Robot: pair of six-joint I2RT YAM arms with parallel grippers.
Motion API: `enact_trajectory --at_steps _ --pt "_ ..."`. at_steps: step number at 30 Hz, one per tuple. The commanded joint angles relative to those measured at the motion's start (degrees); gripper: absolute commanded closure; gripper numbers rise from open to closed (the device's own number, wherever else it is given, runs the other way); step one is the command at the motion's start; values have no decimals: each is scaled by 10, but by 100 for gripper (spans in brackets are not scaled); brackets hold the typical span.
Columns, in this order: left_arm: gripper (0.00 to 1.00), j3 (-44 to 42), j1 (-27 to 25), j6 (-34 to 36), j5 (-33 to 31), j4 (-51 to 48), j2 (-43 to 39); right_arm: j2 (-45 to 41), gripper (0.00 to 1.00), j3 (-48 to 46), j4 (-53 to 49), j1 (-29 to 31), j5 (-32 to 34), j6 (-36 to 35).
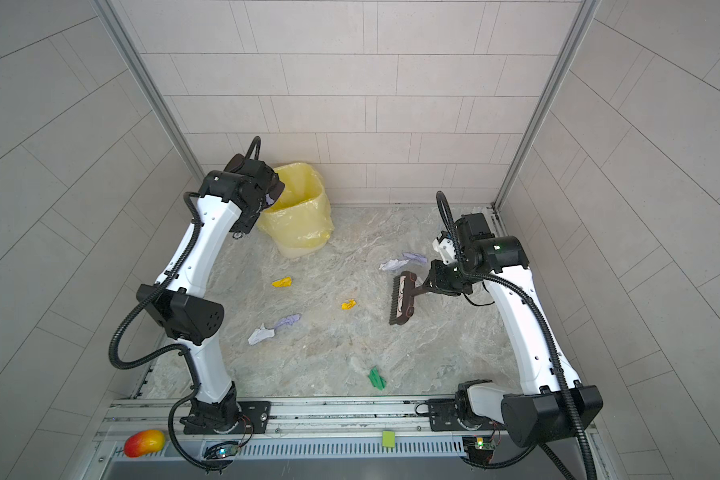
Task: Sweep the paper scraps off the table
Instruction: 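Tip the dustpan over the yellow bin with the left gripper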
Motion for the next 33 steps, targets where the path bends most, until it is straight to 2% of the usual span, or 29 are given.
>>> enact_trajectory --at_steps 1,4,8,14,16,26,33 --pt "100 12 -16 68 -105 33 10 -2 100 24 -12 4 -2 2" --pt "100 -4 -37 144 -169 91 11 1 100 25 -13 7 -2 1" --pt "100 -73 -63 289 -246 237 -8 3 100 30 -18 9 1 0" --pt "100 -206 -85 536 -279 523 -53 4 100 31 -16 10 1 0" --pt "100 -235 -85 586 -281 590 -64 4 100 29 -15 10 1 0" --pt "100 -298 -84 674 -270 693 -91 8 100 30 -14 10 0 -6" --pt "100 -293 -78 635 -258 659 -110 7 100 32 -14 11 2 -7"
